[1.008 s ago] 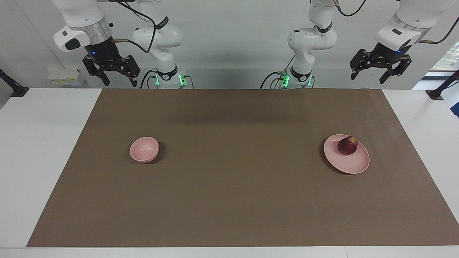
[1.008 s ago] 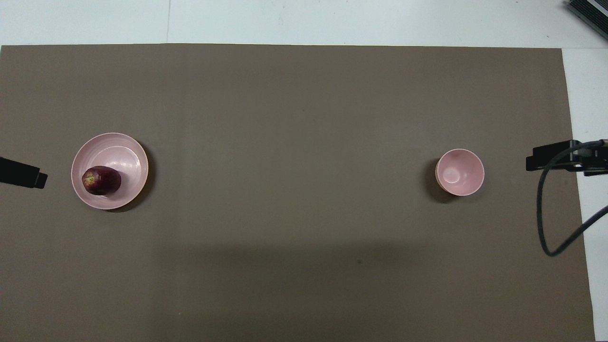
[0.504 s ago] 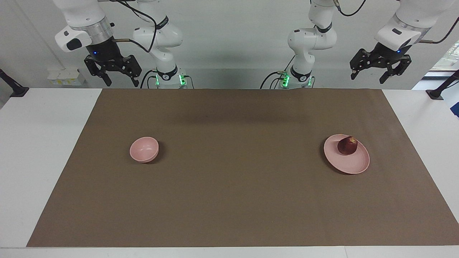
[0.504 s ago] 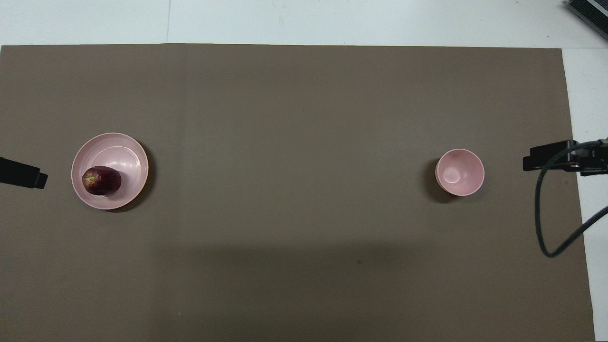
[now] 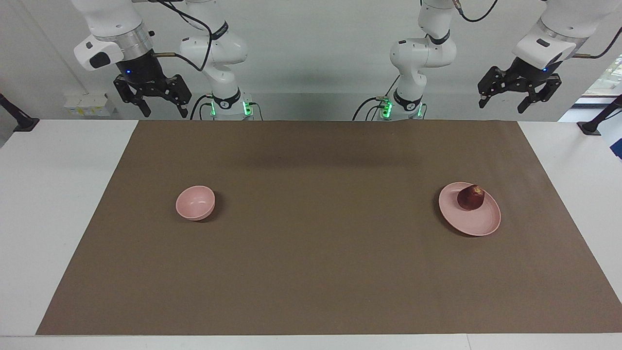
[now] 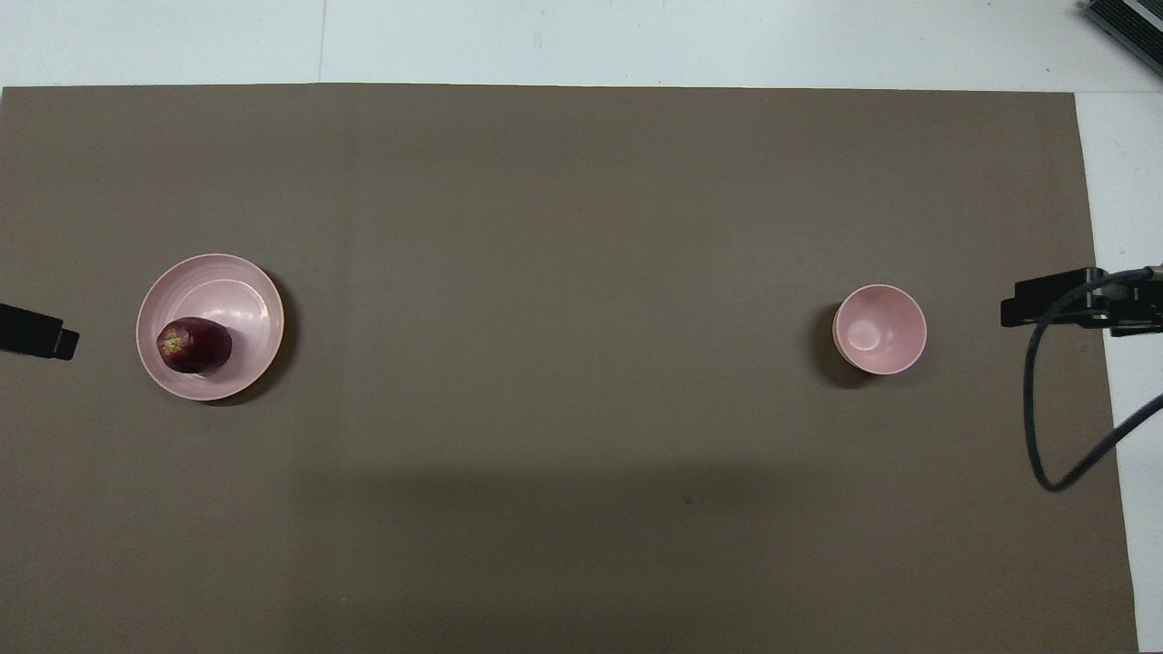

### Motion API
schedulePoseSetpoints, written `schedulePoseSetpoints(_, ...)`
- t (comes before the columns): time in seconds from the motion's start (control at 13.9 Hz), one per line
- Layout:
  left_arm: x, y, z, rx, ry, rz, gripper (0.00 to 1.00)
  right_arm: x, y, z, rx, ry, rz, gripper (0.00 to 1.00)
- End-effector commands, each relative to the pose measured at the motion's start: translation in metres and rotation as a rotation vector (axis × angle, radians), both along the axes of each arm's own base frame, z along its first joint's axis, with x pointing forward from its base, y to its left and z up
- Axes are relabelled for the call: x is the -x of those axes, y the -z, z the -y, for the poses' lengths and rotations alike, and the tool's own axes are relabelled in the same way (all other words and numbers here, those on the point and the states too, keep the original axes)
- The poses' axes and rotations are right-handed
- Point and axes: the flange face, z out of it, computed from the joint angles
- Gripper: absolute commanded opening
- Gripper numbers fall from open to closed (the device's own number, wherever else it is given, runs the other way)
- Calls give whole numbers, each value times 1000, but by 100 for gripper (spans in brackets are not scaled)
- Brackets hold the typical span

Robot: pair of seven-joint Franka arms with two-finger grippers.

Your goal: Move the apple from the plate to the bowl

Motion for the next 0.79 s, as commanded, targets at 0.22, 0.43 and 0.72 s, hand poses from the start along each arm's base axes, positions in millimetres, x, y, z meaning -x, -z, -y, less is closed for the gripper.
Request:
schedulePoseSetpoints(0.22, 8, -1, -2, -8, 2, 0, 100, 2, -1, 4, -20, -11, 12, 100)
schedulePoseSetpoints(0.43, 7, 0, -2, -7, 6, 1, 100, 2, -1, 4, -20, -11, 12, 100)
schedulePoseSetpoints(0.72, 8, 0, -2, -7, 7, -3, 100, 2, -1, 4, -20, -13, 12, 100)
